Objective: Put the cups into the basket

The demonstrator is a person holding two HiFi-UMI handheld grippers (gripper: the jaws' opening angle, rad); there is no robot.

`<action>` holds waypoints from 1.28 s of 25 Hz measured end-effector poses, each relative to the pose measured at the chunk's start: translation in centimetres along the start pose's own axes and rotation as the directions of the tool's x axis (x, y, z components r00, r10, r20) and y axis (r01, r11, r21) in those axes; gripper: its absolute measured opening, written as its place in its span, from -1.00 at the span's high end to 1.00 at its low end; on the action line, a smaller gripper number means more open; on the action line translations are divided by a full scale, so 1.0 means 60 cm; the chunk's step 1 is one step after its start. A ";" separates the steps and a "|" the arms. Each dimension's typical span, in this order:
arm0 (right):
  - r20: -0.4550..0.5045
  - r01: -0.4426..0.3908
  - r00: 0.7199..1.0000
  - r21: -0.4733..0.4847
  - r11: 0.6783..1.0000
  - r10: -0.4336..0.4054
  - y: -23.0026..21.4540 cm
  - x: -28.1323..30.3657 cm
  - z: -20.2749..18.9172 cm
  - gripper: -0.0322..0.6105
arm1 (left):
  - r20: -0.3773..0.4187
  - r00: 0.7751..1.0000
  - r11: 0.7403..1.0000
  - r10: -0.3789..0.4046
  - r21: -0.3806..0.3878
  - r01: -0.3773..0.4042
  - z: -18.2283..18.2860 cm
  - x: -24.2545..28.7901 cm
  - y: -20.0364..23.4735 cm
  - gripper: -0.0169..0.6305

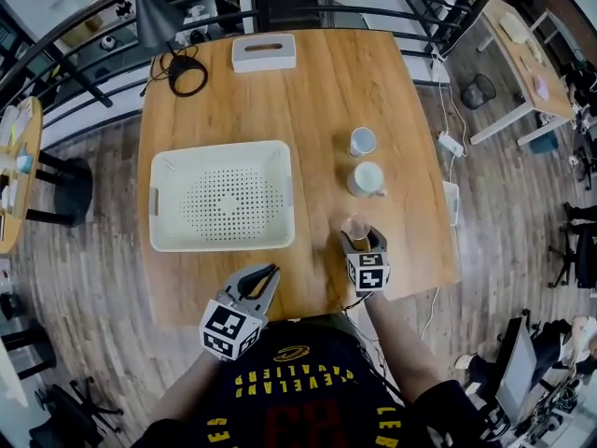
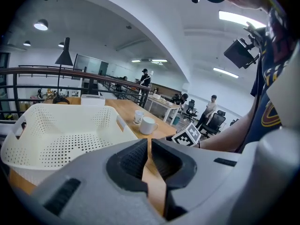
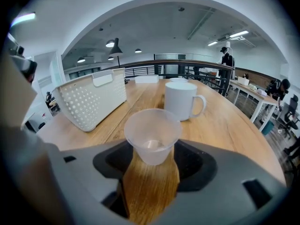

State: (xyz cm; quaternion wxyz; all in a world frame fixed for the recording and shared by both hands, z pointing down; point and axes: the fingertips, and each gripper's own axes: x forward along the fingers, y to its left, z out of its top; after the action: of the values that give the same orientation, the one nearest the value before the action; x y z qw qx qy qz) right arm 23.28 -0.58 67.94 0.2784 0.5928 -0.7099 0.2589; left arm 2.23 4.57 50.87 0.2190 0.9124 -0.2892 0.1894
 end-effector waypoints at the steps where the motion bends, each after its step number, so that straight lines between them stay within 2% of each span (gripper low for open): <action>1: 0.003 -0.008 1.000 -0.005 1.000 0.008 -0.001 -0.001 0.000 0.05 | 0.000 1.000 1.000 0.007 0.001 -0.007 -0.001 0.001 -0.001 0.91; 10: 0.041 -0.084 0.995 -0.061 0.995 0.087 0.006 -0.026 0.011 0.05 | 0.013 0.999 0.999 0.038 -0.017 -0.038 0.000 0.014 -0.016 0.91; 19: 0.124 -0.158 0.977 -0.136 0.978 0.175 0.011 -0.050 0.086 0.05 | 0.030 0.996 0.996 0.088 -0.031 -0.087 0.000 0.030 -0.034 0.91; 26: 0.207 -0.231 0.938 -0.225 0.947 0.278 0.034 -0.077 0.186 0.05 | 0.059 0.979 0.979 0.198 -0.065 -0.194 -0.005 0.012 -0.026 0.91; 32: 0.221 -0.310 0.894 -0.322 0.894 0.390 0.084 -0.091 0.254 0.05 | 0.069 0.947 0.946 0.313 -0.104 -0.306 -0.015 -0.028 -0.003 0.91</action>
State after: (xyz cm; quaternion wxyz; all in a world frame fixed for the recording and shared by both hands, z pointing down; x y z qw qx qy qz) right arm 17.71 -6.59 53.06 0.2040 0.4392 -0.8671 0.1164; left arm 0.85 5.90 50.81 0.2159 0.8518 -0.4464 0.1690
